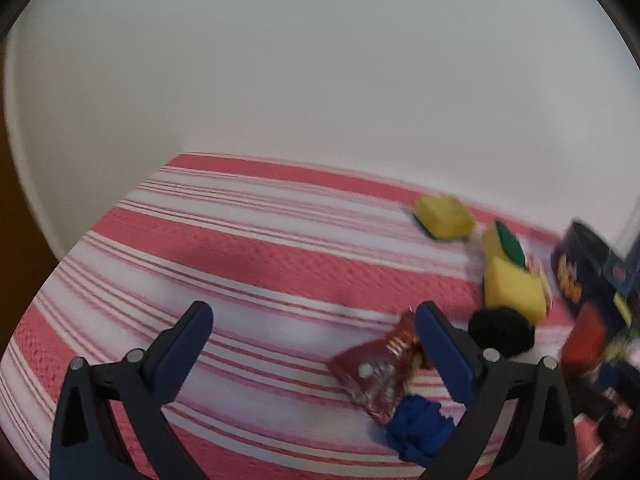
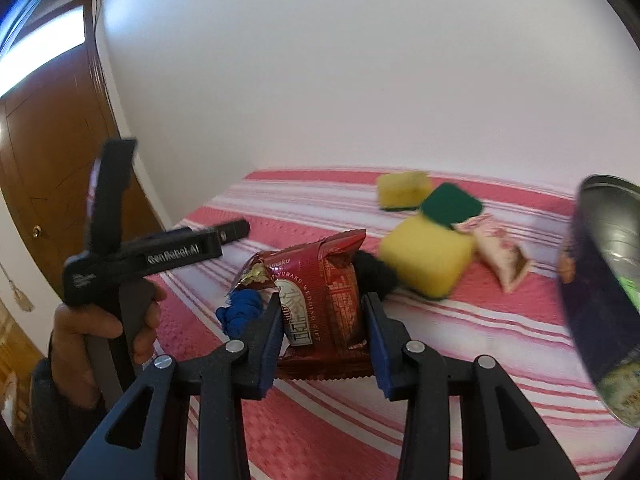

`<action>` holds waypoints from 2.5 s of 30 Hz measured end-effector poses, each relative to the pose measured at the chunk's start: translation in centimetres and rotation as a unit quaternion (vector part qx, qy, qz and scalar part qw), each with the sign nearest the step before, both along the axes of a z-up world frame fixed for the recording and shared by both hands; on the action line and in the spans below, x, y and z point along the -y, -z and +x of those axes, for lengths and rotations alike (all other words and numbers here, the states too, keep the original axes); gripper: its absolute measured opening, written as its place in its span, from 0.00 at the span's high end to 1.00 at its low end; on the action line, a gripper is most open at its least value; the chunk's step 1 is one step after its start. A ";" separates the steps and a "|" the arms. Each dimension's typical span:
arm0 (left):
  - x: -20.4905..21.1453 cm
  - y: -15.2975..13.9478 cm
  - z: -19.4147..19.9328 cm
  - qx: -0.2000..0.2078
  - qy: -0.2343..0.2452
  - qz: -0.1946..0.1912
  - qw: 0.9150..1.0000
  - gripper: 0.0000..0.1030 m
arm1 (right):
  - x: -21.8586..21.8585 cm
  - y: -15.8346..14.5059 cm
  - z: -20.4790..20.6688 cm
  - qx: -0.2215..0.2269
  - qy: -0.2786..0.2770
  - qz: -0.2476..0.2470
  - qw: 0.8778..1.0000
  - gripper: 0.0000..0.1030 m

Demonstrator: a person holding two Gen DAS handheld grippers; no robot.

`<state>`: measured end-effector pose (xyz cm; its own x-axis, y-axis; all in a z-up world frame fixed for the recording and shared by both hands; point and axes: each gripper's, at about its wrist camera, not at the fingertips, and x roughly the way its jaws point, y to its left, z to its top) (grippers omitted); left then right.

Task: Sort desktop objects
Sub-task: 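Grasp the red candy bag with the right tool while the left tool approaches the red triangular packet, then carry the candy bag to the tin bowl with the right tool while the left tool carries the triangular packet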

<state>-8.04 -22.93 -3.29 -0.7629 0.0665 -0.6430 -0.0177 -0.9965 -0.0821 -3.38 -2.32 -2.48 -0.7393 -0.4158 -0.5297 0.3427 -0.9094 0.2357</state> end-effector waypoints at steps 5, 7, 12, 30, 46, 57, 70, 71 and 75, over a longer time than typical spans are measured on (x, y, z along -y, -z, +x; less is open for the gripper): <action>-2.6 0.0 0.1 0.005 0.040 -0.043 0.998 0.01 | -1.8 0.3 0.5 0.002 0.001 -0.020 1.000 0.59; -2.4 0.3 -0.4 0.019 0.033 -0.039 0.998 0.01 | -1.9 0.1 1.0 -0.003 0.000 -0.018 1.000 0.59; -2.7 0.8 -0.7 0.030 0.052 -0.045 0.997 0.01 | -1.1 0.2 1.0 0.002 -0.007 -0.018 1.000 0.59; -3.5 3.1 -3.1 0.107 0.051 -0.045 0.992 0.10 | -1.1 0.5 1.1 0.019 -0.009 -0.027 0.999 0.59; -2.4 2.9 -3.7 0.095 0.025 0.032 0.995 0.21 | -1.1 0.6 0.9 0.013 -0.010 -0.026 1.000 0.59; -3.1 1.7 -2.5 0.047 0.040 0.027 0.998 0.63 | -1.8 -0.1 1.7 -0.030 0.014 -0.020 0.999 0.59; -4.4 -1.9 1.8 -0.133 -0.006 0.006 0.991 0.63 | -4.1 -1.0 1.8 -0.077 0.082 -0.011 0.994 0.59; -4.9 -2.1 1.9 -0.135 -0.005 0.003 0.991 0.63 | -4.2 -1.0 1.8 -0.076 0.085 -0.013 0.993 0.59; -6.5 -2.7 3.1 -0.158 -0.001 -0.026 0.987 0.63 | -4.8 -1.1 1.8 -0.080 0.095 -0.016 0.992 0.59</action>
